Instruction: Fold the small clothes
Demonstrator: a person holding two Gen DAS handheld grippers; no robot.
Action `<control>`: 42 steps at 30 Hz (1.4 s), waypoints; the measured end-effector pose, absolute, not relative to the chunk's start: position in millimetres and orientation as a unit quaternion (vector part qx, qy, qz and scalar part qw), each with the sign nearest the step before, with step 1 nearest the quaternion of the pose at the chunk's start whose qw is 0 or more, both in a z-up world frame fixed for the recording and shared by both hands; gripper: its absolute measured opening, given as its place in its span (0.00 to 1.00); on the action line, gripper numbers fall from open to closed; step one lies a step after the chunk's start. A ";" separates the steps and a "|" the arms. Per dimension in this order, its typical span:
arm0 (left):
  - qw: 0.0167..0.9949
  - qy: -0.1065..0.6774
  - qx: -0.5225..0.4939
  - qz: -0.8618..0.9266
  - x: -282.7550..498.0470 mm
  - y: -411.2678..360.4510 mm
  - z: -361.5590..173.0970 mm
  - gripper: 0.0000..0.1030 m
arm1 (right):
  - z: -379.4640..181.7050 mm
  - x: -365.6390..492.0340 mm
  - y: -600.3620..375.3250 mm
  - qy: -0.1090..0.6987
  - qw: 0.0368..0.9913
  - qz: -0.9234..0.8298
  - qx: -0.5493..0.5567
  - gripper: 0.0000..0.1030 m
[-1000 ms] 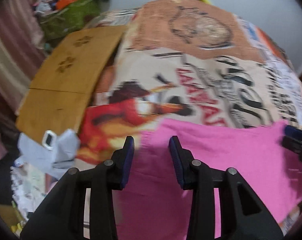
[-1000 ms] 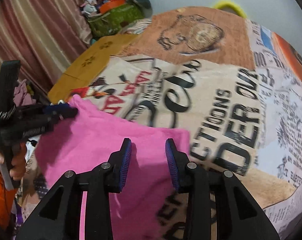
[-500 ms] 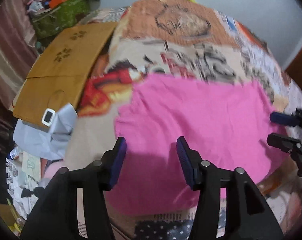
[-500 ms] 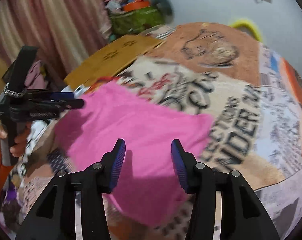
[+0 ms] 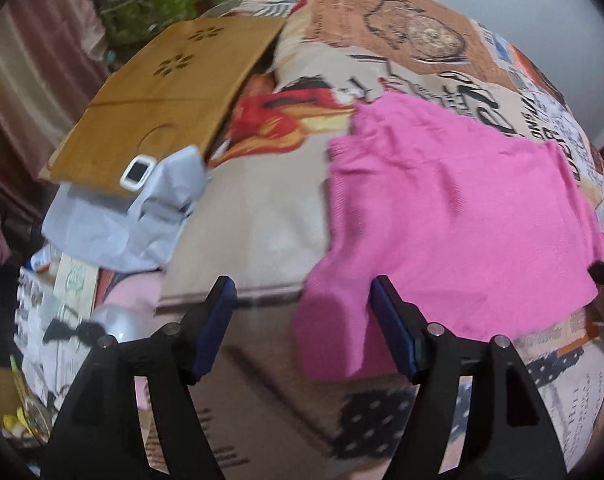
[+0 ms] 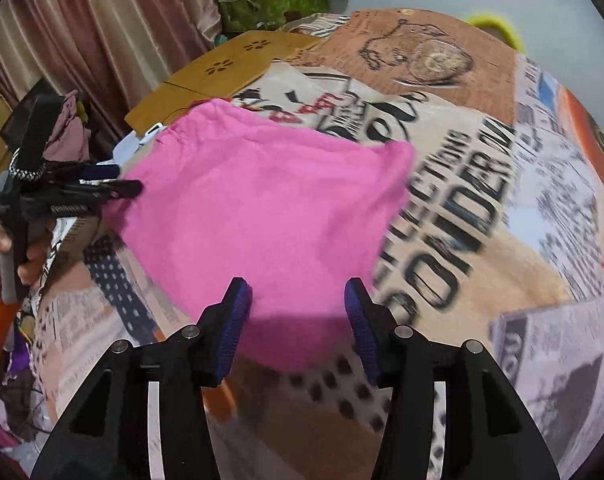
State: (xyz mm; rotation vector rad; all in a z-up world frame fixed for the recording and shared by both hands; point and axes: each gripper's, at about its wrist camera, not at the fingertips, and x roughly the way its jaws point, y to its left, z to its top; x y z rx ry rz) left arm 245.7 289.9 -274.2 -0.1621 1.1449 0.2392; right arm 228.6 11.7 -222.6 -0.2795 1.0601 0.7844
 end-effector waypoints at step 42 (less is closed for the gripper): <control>0.993 0.087 -0.023 0.077 -16.5 103.3 17.8 0.86 | 4.4 -3.3 -58.0 0.078 0.930 0.359 0.006 0.62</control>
